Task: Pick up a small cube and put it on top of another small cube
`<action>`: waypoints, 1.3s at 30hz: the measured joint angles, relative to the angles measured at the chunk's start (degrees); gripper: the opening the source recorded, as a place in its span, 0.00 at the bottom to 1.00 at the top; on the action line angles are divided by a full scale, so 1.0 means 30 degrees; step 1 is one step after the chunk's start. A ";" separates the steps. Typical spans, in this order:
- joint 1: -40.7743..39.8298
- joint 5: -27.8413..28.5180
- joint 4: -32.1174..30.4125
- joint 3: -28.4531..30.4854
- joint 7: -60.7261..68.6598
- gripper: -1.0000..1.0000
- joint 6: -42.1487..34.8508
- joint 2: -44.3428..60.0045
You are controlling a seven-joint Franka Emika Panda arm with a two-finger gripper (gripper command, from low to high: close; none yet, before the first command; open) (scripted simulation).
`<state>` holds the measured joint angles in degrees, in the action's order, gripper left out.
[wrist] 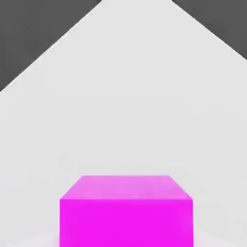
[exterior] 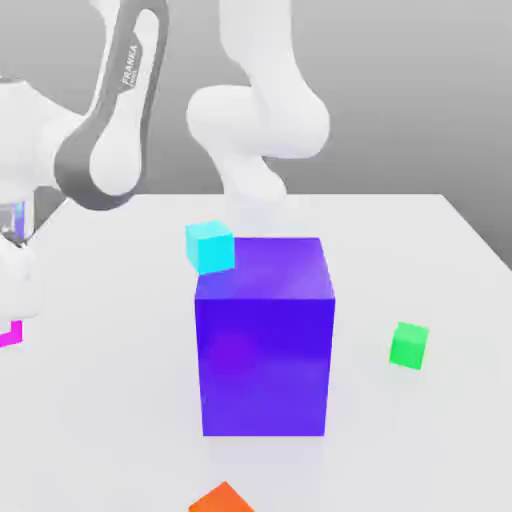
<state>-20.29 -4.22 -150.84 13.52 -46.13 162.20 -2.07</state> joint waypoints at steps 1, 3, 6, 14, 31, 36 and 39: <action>0.0639 0.0075 -0.0106 -0.0350 -0.0313 0.00 -0.0132 -0.0313; 0.1726 0.0223 -0.0326 -0.1121 -0.0935 0.00 -0.0389 -0.0907; 0.3022 0.0393 -0.0669 -0.2502 -0.1830 0.00 -0.0747 -0.1711; 0.6884 0.0637 -0.1644 -0.6811 -0.4043 0.00 -0.1517 -0.3301; 1.6163 -0.3267 -0.5878 -1.2719 -0.4906 0.00 -0.2992 -0.4785; 1.5471 -0.2264 -0.5837 -1.3241 -0.5657 0.00 -0.2619 -0.4142; 1.4896 -0.1423 -0.5747 -1.3547 -0.6229 0.00 -0.2032 -0.3464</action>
<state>24.40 -8.49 -168.09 -27.12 -64.81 156.10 -12.46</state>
